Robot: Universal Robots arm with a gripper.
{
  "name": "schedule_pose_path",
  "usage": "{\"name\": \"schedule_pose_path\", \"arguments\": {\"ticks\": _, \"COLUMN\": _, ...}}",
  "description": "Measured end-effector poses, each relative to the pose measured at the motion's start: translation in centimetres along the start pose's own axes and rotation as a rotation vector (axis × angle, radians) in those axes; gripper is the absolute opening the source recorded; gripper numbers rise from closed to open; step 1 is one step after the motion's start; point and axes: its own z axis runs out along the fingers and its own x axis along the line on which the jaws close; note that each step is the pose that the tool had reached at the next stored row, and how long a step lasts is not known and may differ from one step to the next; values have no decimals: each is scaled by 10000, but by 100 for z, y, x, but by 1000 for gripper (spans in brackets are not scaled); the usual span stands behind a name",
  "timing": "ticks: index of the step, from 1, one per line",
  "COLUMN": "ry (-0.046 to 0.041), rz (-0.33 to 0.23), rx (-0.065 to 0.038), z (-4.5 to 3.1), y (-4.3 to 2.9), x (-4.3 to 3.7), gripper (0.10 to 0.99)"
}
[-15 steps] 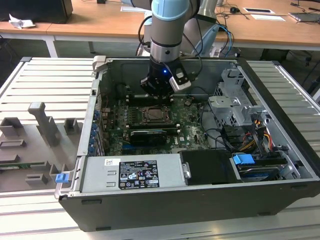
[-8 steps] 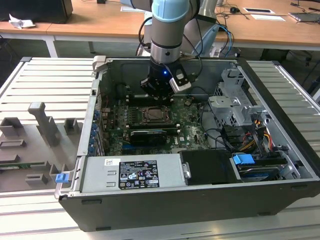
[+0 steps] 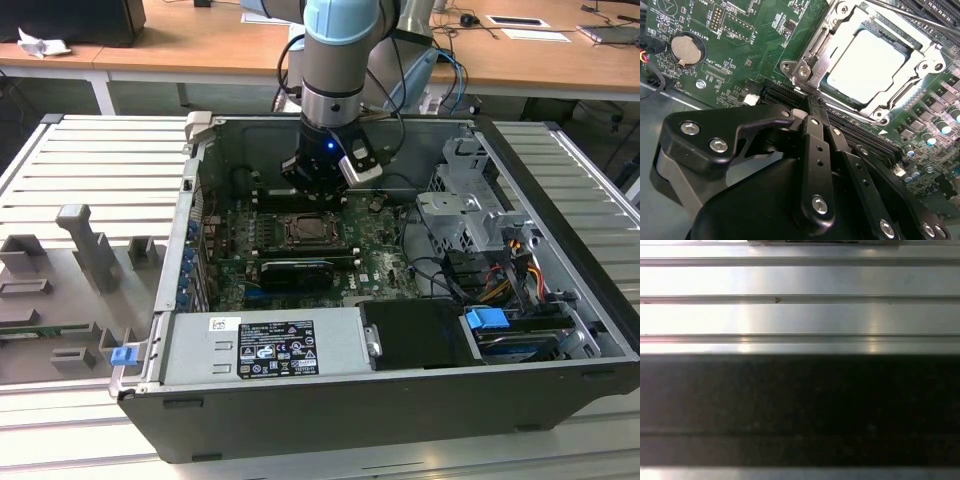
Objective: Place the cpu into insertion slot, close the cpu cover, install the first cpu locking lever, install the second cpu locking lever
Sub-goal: 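Install the first cpu locking lever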
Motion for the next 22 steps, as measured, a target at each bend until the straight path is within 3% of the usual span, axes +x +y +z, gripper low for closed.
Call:
{"name": "schedule_pose_path", "arguments": {"ticks": 18, "ry": -2, "rz": 6, "rx": 12, "z": 14, "y": -18, "x": -1, "gripper": 106}}
{"name": "schedule_pose_path", "arguments": {"ticks": 19, "ry": -1, "rz": 5, "rx": -4, "z": 15, "y": -18, "x": -2, "gripper": 106}}
{"name": "schedule_pose_path", "arguments": {"ticks": 22, "ry": 0, "rz": 6, "rx": -179, "z": 16, "y": -18, "x": -6, "gripper": 106}}
